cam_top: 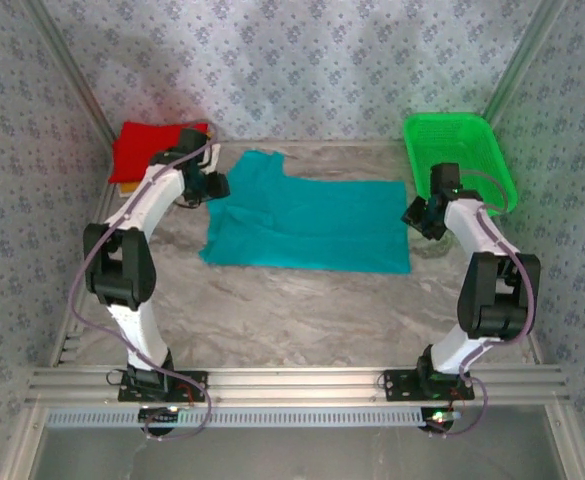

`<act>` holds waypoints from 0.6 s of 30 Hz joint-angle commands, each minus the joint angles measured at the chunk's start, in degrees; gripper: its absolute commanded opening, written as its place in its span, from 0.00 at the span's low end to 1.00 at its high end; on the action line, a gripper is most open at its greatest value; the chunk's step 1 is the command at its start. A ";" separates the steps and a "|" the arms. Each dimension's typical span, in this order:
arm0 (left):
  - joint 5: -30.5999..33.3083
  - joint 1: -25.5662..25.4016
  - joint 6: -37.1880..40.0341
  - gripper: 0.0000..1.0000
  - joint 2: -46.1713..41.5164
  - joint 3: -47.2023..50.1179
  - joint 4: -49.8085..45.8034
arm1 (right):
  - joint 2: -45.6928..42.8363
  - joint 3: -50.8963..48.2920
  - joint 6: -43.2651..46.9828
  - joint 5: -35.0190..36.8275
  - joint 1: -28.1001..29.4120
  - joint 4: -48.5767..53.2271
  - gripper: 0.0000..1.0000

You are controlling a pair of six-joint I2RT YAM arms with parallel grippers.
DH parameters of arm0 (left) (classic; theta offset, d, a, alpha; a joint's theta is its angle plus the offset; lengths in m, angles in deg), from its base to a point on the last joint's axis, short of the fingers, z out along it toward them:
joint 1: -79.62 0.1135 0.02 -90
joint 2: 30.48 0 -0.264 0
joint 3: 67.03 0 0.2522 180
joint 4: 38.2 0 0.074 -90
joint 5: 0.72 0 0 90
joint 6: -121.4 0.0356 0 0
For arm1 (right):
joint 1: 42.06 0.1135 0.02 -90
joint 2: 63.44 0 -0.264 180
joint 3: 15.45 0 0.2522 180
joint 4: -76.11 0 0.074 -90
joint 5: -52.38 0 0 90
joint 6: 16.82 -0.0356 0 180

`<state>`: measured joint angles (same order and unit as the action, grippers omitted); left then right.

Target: Fold and stack the t-shirts

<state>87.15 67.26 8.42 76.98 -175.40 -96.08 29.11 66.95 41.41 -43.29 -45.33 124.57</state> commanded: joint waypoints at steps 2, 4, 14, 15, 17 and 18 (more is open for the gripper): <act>2.51 0.17 0.26 0.56 -5.83 -0.07 0.18 | -4.23 2.52 0.03 1.46 0.17 2.64 0.49; 3.10 -0.39 -1.01 0.55 -11.55 7.27 3.91 | -8.59 0.24 0.53 0.95 0.98 1.77 0.50; -0.47 -4.46 -5.14 0.30 -21.08 34.58 17.94 | -23.33 -24.09 -2.66 -0.08 8.85 -9.90 0.05; -1.45 -4.51 -5.27 0.28 -19.73 35.08 18.51 | -22.70 -24.87 -2.78 -0.31 9.22 -10.42 0.01; -2.86 -4.68 -5.79 0.22 -17.32 35.40 19.68 | -21.00 -25.86 -2.62 0.28 9.83 -11.47 0.00; -2.96 -4.93 -5.89 0.21 -16.24 35.90 20.92 | -19.72 -26.22 -2.38 0.36 9.86 -12.14 0.00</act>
<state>86.73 62.71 3.57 59.08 -140.10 -80.02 7.54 41.44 39.55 -43.79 -35.95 115.58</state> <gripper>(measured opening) 0.217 0.069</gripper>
